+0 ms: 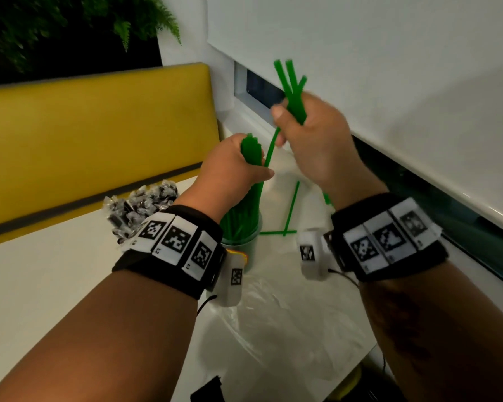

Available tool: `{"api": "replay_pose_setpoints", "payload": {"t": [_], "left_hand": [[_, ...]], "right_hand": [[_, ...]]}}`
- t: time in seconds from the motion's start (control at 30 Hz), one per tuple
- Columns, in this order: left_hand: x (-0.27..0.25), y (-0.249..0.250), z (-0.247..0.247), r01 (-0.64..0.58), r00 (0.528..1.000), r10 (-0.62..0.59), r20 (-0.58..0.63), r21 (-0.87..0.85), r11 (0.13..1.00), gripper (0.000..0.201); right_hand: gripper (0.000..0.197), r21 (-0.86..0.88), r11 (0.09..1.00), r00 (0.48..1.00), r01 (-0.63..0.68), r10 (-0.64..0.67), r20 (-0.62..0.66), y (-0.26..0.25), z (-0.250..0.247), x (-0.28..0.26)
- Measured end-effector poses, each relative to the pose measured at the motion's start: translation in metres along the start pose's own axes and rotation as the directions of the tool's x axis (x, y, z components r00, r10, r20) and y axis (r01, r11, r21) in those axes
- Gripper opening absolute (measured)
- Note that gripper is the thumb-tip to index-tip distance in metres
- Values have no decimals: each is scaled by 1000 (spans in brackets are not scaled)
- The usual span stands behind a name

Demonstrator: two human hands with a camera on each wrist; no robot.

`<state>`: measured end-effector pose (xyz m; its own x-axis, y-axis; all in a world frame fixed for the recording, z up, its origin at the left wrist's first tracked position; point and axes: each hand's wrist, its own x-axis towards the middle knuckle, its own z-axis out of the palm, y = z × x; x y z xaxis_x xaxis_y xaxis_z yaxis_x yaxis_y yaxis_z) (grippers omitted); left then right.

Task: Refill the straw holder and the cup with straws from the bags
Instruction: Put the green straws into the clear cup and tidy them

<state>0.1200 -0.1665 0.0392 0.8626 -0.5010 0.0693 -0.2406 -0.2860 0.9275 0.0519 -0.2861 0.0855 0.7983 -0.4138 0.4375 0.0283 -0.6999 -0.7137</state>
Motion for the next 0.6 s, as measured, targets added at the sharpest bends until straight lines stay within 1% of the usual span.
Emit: {"api": "replay_pose_setpoints", "payload": {"t": [0.1,0.13,0.23,0.27,0.33,0.4,0.43,0.47,0.53,0.57,0.6], "left_hand": [[1,-1,1,-4,1000,4,15,-14,1000,29],[1,-1,2,-1,1000,1,22,-24,1000,29],[0,0,3,13,999,-11,47,-50,999,36],[-2,1,4,20,998,-16,56,-63,998,44],[-4,2,5,16,998,-10,58,-96,995,72],[-6,4,3,-21,1000,24,20,-119,993,97],[-7,5,2,-44,999,43,-8,-125,991,102],[-8,6,0,-70,997,66,-33,-130,989,101],[-11,9,-4,-148,988,140,-70,-128,981,82],[-13,11,-5,-210,976,203,-85,-85,974,71],[-13,14,-6,-289,953,290,-89,19,957,60]], "right_hand": [[15,140,985,990,-103,115,-81,17,8,-20],[16,185,973,984,-139,157,-89,20,6,-22],[18,350,913,963,-209,254,-89,23,-8,-17],[20,376,901,958,-216,269,-96,23,-13,-15],[21,384,894,951,-230,290,-106,25,-18,-15],[22,360,899,943,-247,309,-123,29,-21,-18],[23,338,907,938,-252,315,-146,32,-23,-20],[23,312,915,932,-254,318,-176,34,-25,-22],[23,272,931,919,-243,311,-242,36,-30,-27],[23,261,939,916,-225,295,-270,36,-31,-30],[23,251,947,916,-200,272,-295,35,-31,-32]]}}
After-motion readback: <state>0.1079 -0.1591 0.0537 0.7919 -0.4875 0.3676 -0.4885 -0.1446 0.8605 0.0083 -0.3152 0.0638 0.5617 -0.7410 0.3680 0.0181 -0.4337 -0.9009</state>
